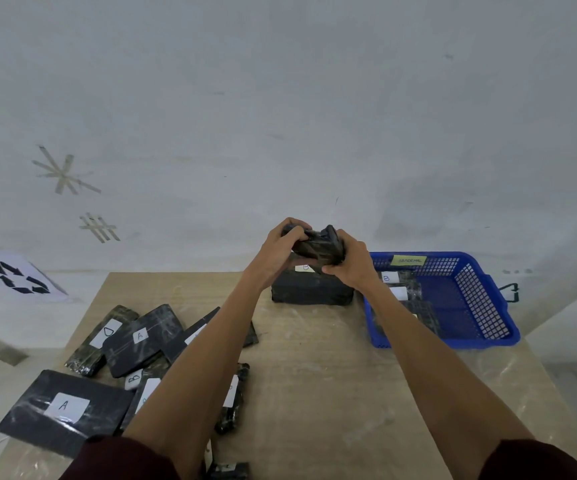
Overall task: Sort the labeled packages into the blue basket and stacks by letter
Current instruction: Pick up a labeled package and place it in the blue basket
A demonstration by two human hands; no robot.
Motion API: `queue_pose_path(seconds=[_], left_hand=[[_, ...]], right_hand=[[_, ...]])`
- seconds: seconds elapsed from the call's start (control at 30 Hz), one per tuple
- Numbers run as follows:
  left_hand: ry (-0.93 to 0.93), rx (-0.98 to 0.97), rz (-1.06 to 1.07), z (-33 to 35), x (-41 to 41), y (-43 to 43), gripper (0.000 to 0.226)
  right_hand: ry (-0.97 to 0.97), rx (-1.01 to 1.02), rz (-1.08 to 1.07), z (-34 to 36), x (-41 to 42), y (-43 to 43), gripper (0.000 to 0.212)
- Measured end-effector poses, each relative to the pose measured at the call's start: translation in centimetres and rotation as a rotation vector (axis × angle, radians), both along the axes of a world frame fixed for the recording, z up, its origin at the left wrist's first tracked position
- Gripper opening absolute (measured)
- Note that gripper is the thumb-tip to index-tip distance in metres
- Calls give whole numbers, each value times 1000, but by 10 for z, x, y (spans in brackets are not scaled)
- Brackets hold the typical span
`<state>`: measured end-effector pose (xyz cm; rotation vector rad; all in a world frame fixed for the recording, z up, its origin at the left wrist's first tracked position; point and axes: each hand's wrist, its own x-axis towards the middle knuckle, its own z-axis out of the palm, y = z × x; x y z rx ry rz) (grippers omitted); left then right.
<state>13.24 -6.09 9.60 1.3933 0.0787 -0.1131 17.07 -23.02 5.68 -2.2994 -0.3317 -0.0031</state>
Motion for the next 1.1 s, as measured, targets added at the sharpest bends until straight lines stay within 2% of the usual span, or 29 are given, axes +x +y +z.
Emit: queue_pose_path(seconds=[0.33, 0.57, 0.7, 0.83, 1.0, 1.1], left_hand=[[10, -9, -40, -4, 0, -3, 12], [-11, 62, -36, -1, -7, -6, 33], [0, 103, -25, 5, -7, -6, 37], [31, 114, 15, 3, -4, -7, 39], [22, 123, 118, -5, -4, -12, 68], [20, 112, 223, -13, -3, -11, 68]], right_hand=[[8, 7, -3, 0, 2, -8, 55], [39, -26, 15, -4, 3, -11, 55], [77, -74, 21, -4, 3, -13, 54], [51, -223, 20, -8, 3, -15, 46], [-101, -479, 7, -2, 5, -11, 43], [-150, -460, 29, 0, 5, -10, 43]])
